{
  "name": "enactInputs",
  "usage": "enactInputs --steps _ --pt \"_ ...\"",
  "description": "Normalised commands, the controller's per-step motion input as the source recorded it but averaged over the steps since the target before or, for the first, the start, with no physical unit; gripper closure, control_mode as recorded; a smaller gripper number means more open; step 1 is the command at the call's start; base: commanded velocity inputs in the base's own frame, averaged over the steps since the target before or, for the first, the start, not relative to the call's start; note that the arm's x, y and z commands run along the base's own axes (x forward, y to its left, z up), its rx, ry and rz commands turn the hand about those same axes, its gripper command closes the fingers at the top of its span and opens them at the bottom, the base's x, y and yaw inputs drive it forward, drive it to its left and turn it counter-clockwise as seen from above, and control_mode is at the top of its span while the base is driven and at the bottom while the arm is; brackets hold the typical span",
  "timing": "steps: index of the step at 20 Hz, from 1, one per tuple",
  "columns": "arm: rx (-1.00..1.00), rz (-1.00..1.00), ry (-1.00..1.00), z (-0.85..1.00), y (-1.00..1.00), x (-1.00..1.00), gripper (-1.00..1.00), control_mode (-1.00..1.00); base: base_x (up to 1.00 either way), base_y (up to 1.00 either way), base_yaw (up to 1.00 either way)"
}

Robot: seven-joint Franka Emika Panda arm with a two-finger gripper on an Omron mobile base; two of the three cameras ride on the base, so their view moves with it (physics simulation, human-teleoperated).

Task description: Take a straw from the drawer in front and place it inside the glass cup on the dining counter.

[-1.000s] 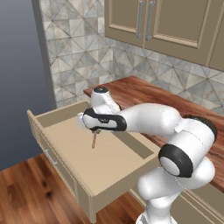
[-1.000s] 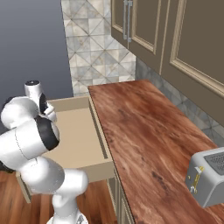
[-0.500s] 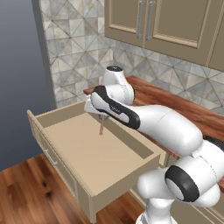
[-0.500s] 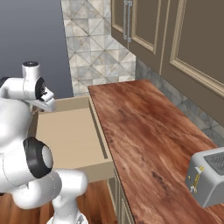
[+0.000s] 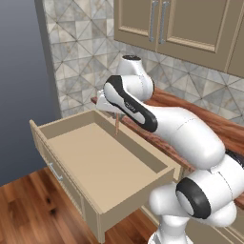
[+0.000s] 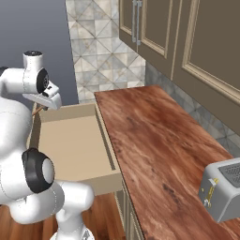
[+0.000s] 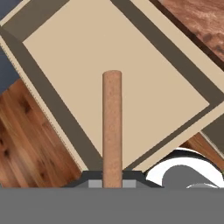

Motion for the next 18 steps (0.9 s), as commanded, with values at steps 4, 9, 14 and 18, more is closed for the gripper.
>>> enactInputs --steps 4,9,14,18 --pt "0.0 0.06 -0.01 0.0 -0.14 -0.04 1.0 -1.0 0.0 0.0 0.0" --pt "0.0 0.0 0.0 0.0 0.0 0.0 1.0 -1.0 0.0 0.0 0.0" --pt "0.0 0.0 0.0 0.0 0.0 0.0 1.0 1.0 -0.65 0.0 0.09" --pt "0.0 0.0 0.0 0.0 0.0 0.0 1.0 1.0 -1.0 0.03 0.38"
